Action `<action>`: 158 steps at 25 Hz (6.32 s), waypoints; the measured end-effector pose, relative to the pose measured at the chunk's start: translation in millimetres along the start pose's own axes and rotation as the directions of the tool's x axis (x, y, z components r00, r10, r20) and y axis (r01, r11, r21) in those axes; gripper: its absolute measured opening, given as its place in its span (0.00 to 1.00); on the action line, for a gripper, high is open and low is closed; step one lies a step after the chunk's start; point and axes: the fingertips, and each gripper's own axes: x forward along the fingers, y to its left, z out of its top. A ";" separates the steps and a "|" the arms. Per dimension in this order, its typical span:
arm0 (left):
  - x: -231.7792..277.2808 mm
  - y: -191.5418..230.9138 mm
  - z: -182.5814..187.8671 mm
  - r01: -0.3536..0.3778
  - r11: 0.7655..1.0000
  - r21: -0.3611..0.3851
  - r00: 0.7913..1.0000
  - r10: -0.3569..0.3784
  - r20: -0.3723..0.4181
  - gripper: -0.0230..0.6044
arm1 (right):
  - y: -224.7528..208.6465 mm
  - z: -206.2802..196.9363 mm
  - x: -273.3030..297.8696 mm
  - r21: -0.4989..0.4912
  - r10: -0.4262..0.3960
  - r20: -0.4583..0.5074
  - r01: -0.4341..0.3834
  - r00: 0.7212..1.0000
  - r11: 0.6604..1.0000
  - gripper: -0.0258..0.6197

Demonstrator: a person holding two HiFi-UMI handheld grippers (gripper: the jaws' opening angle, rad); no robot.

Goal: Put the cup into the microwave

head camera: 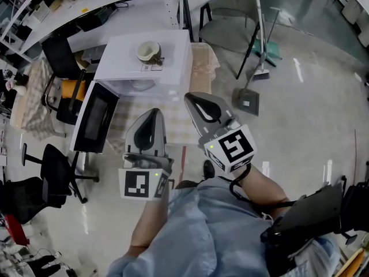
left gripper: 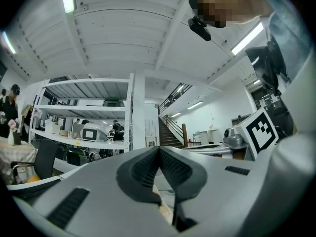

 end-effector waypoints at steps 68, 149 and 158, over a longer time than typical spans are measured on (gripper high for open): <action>207.2 275.3 -55.9 0.180 0.931 -0.317 0.983 -0.177 0.040 0.04 | -89.2 -150.3 325.1 -0.027 -0.046 -0.514 0.037 0.857 0.999 0.90; -30.9 197.4 -42.2 0.161 0.964 -0.212 0.987 -0.163 0.010 0.04 | 93.1 -134.6 211.8 0.003 0.022 -0.387 -0.022 0.922 1.000 0.86; -44.5 215.8 -62.1 0.177 0.969 -0.172 0.984 -0.178 0.008 0.04 | 116.1 -169.0 231.1 0.032 0.033 -0.380 -0.023 0.924 0.999 0.86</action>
